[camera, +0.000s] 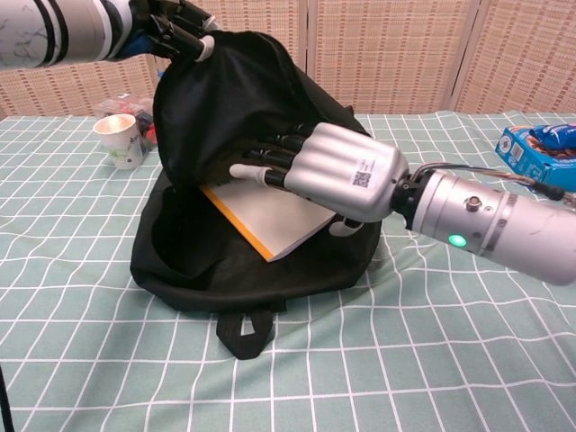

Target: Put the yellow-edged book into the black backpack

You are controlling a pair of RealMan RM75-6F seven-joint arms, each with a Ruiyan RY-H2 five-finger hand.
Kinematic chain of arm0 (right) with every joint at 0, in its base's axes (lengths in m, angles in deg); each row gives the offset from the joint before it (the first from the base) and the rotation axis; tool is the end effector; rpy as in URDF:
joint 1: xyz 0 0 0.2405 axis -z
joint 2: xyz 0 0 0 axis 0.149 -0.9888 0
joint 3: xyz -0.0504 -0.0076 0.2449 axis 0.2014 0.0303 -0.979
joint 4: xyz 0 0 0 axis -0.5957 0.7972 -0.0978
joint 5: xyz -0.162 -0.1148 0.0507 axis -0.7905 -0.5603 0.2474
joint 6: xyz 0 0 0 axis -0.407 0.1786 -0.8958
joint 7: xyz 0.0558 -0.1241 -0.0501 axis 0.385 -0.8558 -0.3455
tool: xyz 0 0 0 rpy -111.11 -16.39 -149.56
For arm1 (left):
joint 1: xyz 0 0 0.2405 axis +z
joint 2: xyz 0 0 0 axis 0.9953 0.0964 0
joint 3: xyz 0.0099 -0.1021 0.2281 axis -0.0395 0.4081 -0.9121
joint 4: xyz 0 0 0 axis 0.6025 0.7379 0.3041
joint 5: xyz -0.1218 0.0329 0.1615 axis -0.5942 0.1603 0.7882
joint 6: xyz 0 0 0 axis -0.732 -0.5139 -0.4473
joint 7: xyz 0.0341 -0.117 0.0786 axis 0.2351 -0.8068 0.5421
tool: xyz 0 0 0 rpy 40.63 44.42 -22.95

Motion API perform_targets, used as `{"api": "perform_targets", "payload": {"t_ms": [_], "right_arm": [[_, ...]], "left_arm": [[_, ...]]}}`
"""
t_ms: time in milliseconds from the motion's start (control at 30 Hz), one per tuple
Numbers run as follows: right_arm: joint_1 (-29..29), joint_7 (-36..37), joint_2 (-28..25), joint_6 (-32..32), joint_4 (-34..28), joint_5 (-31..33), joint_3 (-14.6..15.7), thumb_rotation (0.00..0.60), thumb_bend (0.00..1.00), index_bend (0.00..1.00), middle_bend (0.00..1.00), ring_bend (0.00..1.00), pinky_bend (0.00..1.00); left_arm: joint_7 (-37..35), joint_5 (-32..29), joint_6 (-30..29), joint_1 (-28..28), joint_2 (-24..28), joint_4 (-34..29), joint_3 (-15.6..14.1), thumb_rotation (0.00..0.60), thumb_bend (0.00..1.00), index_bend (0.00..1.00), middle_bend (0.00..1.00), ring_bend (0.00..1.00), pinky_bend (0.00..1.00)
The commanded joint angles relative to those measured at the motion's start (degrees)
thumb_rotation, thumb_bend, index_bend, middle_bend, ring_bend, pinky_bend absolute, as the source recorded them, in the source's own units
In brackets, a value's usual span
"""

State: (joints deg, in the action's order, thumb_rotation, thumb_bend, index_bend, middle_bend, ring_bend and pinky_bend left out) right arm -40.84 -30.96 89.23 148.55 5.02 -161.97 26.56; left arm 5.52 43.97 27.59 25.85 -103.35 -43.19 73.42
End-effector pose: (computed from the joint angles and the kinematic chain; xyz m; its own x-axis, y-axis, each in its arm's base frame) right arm -0.0986 -0.3256 -0.0645 0.7174 0.4258 0.5514 -0.1358 -0.6908 0.7102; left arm -0.0437 0.4101 0.0612 -0.1772 0.3144 0.9326 0.9750 -0.0730 0.2099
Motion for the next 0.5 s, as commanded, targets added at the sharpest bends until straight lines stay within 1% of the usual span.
{"api": "perform_targets", "payload": {"t_ms": [33, 267, 333, 400, 433, 467, 500], "right_arm": [[1.40, 1.40, -2.56, 3.13, -2.68, -1.75, 1.43, 0.600, 0.00, 0.00, 0.05, 0.03, 0.16], [5.09, 7.21, -9.37, 10.91, -8.92, -4.54, 3.74, 0.600, 0.00, 0.00, 0.06, 0.03, 0.16], [6.27, 8.28, -11.56, 14.10, -10.16, -6.13, 4.35, 0.600, 0.00, 0.00, 0.07, 0.03, 0.16], [7.37, 9.03, -13.35, 17.03, -11.32, -7.57, 4.83, 0.600, 0.00, 0.00, 0.07, 0.03, 0.16], [8.20, 9.30, -14.60, 18.73, -12.20, -8.22, 5.09, 0.600, 0.00, 0.00, 0.07, 0.03, 0.16], [8.83, 9.40, -15.52, 19.96, -12.82, -8.68, 5.23, 0.600, 0.00, 0.00, 0.07, 0.03, 0.16], [9.49, 9.33, -16.48, 21.09, -13.40, -8.97, 5.30, 0.600, 0.00, 0.00, 0.07, 0.03, 0.16]], "left_arm": [[0.95, -1.48, -0.53, -1.40, -1.20, 1.90, 0.67, 0.600, 0.65, 0.55, 0.30, 0.30, 0.25], [4.28, -4.54, -1.71, -3.91, -3.93, 6.74, 0.44, 0.600, 0.65, 0.55, 0.30, 0.30, 0.25], [5.41, -4.58, -2.31, -4.44, -4.77, 7.90, 0.06, 0.600, 0.61, 0.54, 0.30, 0.30, 0.25], [6.16, -4.00, -2.78, -4.61, -5.28, 8.34, -0.38, 0.600, 0.47, 0.48, 0.29, 0.26, 0.24], [6.46, -3.41, -3.02, -4.55, -5.40, 8.27, -0.62, 0.600, 0.36, 0.40, 0.26, 0.22, 0.23], [6.51, -2.93, -3.19, -4.39, -5.35, 7.93, -0.72, 0.600, 0.24, 0.28, 0.20, 0.14, 0.20], [6.47, -2.38, -3.37, -4.14, -5.17, 7.39, -0.78, 0.600, 0.18, 0.17, 0.12, 0.07, 0.15]]}}
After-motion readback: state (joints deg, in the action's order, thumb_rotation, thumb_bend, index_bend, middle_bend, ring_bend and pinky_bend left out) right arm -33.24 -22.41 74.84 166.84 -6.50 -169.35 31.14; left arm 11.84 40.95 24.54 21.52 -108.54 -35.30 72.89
